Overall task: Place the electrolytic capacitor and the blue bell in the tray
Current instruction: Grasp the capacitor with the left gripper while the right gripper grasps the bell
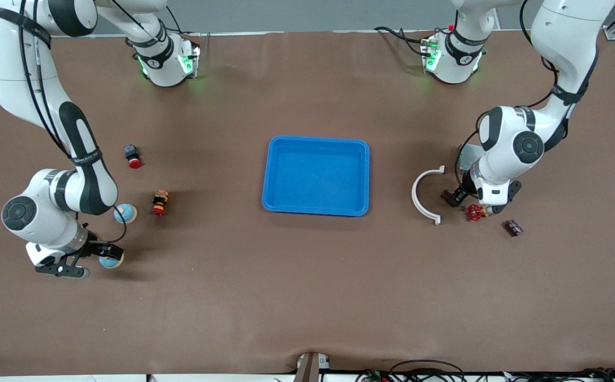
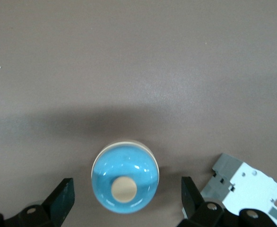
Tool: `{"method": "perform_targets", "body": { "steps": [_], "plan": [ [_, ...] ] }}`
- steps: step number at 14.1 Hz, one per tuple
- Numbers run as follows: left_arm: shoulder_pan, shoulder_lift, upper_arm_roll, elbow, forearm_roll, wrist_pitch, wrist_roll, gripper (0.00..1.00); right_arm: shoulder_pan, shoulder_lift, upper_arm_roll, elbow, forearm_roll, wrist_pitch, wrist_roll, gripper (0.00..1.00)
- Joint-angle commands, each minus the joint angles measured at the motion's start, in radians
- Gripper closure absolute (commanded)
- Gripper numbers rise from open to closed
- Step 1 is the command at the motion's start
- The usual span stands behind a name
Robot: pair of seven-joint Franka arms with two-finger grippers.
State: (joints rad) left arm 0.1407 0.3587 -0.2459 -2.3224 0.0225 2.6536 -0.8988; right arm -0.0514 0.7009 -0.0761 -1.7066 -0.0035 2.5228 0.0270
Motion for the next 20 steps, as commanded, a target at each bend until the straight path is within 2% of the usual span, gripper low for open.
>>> {"method": "perform_targets", "body": {
  "steps": [1,3,4,5,6,7,8,9,11,14,15,18,20],
  "plan": [
    [-0.004,0.032,-0.003,0.034,0.020,0.008,-0.032,0.47,-0.018,0.032,0.015,0.030,0.002,0.017,0.002,0.00],
    [-0.006,0.040,-0.003,0.038,0.020,0.008,-0.032,0.50,-0.018,0.037,0.015,0.028,0.003,0.019,0.004,0.00],
    [-0.009,0.042,-0.003,0.038,0.020,0.008,-0.032,0.63,-0.018,0.038,0.015,0.028,0.003,0.019,0.004,0.00],
    [-0.009,0.042,-0.004,0.040,0.020,0.008,-0.035,0.82,-0.018,0.040,0.015,0.030,0.002,0.019,0.002,0.00],
    [-0.013,0.039,-0.004,0.040,0.020,0.008,-0.049,0.93,-0.018,0.043,0.015,0.028,0.002,0.022,0.002,0.00],
    [-0.013,0.023,-0.007,0.041,0.022,0.005,-0.054,1.00,-0.015,0.043,0.015,0.028,0.002,0.022,0.004,0.26],
    [-0.013,-0.010,-0.013,0.040,0.022,-0.004,-0.052,1.00,-0.013,0.043,0.016,0.028,0.003,0.022,0.008,0.72],
    [-0.016,-0.047,-0.019,0.040,0.022,-0.044,-0.052,1.00,-0.010,0.043,0.018,0.028,0.008,0.022,0.014,1.00],
    [-0.021,-0.108,-0.056,0.066,0.022,-0.160,-0.057,1.00,-0.005,0.042,0.018,0.028,0.058,0.022,0.013,1.00],
    [-0.021,-0.112,-0.107,0.205,0.022,-0.424,-0.072,1.00,0.002,0.034,0.018,0.028,0.059,0.008,0.010,1.00],
    [-0.018,-0.122,-0.134,0.224,0.022,-0.470,-0.074,1.00,0.007,0.022,0.018,0.024,0.060,-0.007,0.008,1.00],
    [-0.018,-0.139,-0.205,0.259,0.022,-0.515,-0.144,1.00,0.045,-0.081,0.019,0.016,0.060,-0.223,0.086,1.00],
    [-0.021,-0.133,-0.246,0.273,0.020,-0.528,-0.215,1.00,0.111,-0.183,0.021,-0.048,0.062,-0.288,0.183,1.00]
  ]
}}
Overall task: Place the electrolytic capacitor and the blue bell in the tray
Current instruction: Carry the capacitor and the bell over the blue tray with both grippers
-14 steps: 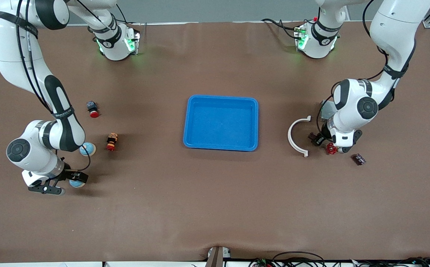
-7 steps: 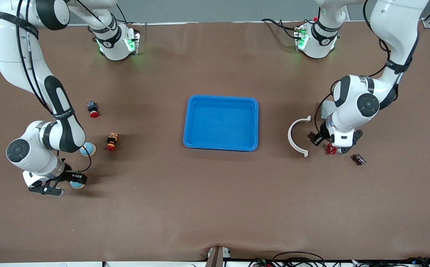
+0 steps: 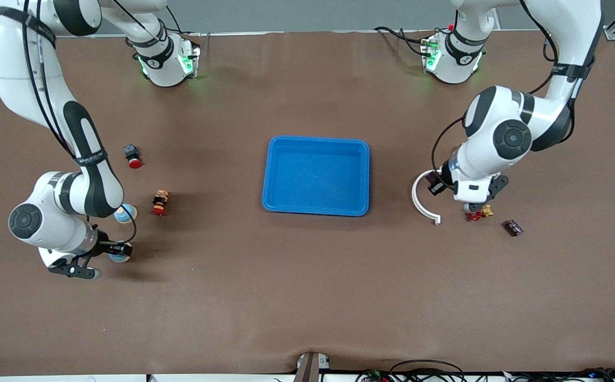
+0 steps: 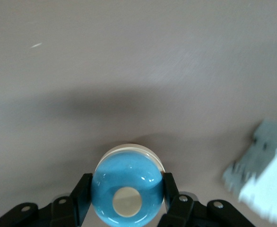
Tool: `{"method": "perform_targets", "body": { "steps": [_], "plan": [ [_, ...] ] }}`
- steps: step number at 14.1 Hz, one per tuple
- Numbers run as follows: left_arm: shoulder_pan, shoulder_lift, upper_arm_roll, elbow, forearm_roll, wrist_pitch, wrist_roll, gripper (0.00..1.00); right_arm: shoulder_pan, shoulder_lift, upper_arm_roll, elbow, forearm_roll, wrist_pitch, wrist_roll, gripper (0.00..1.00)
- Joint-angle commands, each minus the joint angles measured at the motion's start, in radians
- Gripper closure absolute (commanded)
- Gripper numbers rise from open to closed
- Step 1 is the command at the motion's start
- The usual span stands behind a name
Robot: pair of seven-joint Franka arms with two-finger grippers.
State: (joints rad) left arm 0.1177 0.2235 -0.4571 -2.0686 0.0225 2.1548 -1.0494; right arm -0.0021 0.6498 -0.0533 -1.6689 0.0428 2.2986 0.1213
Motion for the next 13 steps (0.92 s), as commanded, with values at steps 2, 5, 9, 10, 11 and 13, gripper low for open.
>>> {"method": "perform_targets", "body": {
  "steps": [2,5,9,10,11,13],
  "plan": [
    [-0.001,0.004,-0.098,0.022,0.020,-0.030,-0.121,1.00,0.138,-0.228,-0.002,-0.144,0.015,-0.126,0.229,1.00],
    [-0.010,0.023,-0.144,0.036,0.022,-0.029,-0.190,1.00,0.276,-0.344,-0.002,-0.210,0.015,-0.203,0.472,1.00],
    [-0.107,0.082,-0.147,0.053,0.022,-0.010,-0.369,1.00,0.535,-0.407,-0.003,-0.258,0.015,-0.206,0.852,1.00],
    [-0.128,0.103,-0.147,0.064,0.020,-0.004,-0.407,1.00,0.585,-0.407,-0.003,-0.258,0.015,-0.200,0.927,1.00],
    [-0.151,0.126,-0.147,0.073,0.020,0.016,-0.455,1.00,0.632,-0.406,-0.003,-0.259,0.015,-0.193,0.995,1.00],
    [-0.190,0.158,-0.146,0.071,0.022,0.072,-0.538,1.00,0.709,-0.404,-0.003,-0.267,0.015,-0.173,1.115,1.00]
  ]
}}
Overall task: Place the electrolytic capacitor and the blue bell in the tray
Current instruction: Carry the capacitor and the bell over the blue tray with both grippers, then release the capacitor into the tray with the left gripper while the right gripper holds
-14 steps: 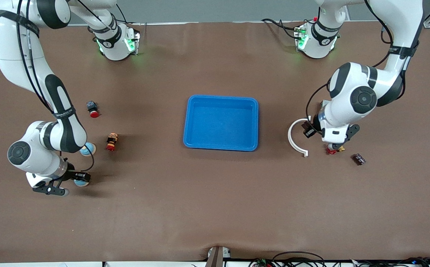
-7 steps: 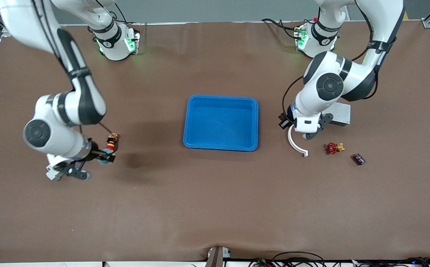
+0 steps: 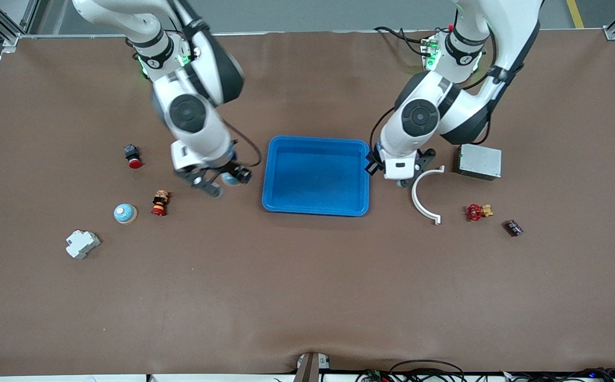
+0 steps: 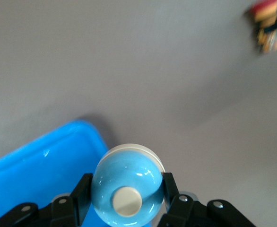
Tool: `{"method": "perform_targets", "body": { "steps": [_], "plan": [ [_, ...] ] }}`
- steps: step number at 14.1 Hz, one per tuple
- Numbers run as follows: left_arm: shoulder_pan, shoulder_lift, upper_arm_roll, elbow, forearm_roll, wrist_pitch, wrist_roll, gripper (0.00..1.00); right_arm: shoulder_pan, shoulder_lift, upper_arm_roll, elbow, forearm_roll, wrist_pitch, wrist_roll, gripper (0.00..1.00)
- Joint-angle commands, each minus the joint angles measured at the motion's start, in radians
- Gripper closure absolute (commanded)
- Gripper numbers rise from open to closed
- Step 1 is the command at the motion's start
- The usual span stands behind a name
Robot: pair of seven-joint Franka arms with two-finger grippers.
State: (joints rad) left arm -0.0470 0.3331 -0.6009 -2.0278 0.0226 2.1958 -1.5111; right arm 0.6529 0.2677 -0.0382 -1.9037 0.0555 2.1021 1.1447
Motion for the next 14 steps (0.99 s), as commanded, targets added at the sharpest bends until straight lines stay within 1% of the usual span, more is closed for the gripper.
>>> {"method": "perform_targets", "body": {
  "steps": [1,4,7,9,12,14],
  "plan": [
    [-0.030,0.069,-0.003,0.031,0.022,0.047,-0.090,1.00,0.083,-0.021,-0.019,-0.040,0.003,0.030,0.134,1.00],
    [-0.057,0.135,0.001,0.021,0.022,0.114,-0.135,1.00,0.155,-0.021,-0.019,-0.083,-0.002,0.080,0.232,1.00],
    [-0.074,0.176,0.004,0.021,0.022,0.134,-0.147,1.00,0.221,-0.016,-0.019,-0.156,-0.008,0.200,0.326,1.00],
    [-0.077,0.195,0.004,0.017,0.023,0.140,-0.147,1.00,0.260,-0.002,-0.020,-0.163,-0.011,0.233,0.387,1.00],
    [-0.083,0.219,0.006,0.015,0.023,0.140,-0.149,1.00,0.290,0.051,-0.022,-0.161,-0.012,0.263,0.432,1.00],
    [-0.102,0.236,0.006,0.014,0.023,0.140,-0.149,1.00,0.298,0.091,-0.022,-0.149,-0.032,0.285,0.455,1.00]
  ]
}}
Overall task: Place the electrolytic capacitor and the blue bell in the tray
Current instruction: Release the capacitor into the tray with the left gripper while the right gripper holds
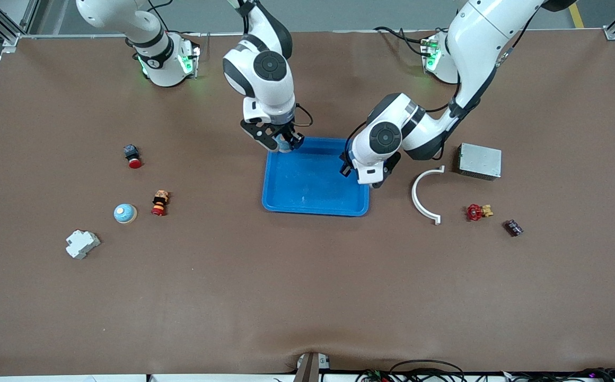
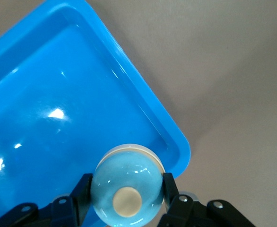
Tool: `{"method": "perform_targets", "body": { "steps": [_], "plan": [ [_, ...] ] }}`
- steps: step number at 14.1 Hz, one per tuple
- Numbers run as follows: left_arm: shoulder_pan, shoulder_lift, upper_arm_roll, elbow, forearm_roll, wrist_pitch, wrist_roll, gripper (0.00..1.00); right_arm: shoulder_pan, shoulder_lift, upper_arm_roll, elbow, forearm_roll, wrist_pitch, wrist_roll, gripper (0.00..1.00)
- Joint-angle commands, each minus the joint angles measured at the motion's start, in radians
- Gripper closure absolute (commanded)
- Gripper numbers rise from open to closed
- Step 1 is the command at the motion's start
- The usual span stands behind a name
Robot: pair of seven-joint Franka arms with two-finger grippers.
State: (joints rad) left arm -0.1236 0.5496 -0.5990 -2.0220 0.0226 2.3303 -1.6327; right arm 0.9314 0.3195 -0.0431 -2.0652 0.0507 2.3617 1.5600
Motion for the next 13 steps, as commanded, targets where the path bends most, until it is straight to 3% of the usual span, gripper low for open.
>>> {"method": "perform_targets", "body": {
  "steps": [1,4,7,8,9,10,13],
  "plan": [
    [-0.028,0.027,0.011,0.008,0.025,0.006,-0.027,1.00,0.023,0.064,-0.017,0.026,-0.044,0.031,0.058,1.00],
    [-0.033,0.059,0.019,0.002,0.106,0.006,-0.064,1.00,0.023,0.136,-0.015,0.083,-0.110,0.031,0.123,1.00],
    [-0.033,0.087,0.021,0.012,0.203,0.006,-0.165,0.96,0.023,0.190,-0.017,0.129,-0.115,0.033,0.130,1.00],
    [-0.031,0.089,0.021,0.017,0.203,0.006,-0.171,0.69,0.023,0.203,-0.017,0.140,-0.117,0.033,0.138,1.00],
    [-0.031,0.087,0.021,0.017,0.203,0.006,-0.179,0.17,0.024,0.217,-0.017,0.157,-0.118,0.034,0.149,1.00],
    [-0.031,0.082,0.021,0.019,0.204,0.006,-0.187,0.00,0.032,0.231,-0.017,0.169,-0.118,0.034,0.156,1.00],
    [-0.015,0.070,0.018,0.049,0.195,-0.006,-0.191,0.00,0.046,0.247,-0.018,0.181,-0.117,0.034,0.164,1.00]
  ]
}}
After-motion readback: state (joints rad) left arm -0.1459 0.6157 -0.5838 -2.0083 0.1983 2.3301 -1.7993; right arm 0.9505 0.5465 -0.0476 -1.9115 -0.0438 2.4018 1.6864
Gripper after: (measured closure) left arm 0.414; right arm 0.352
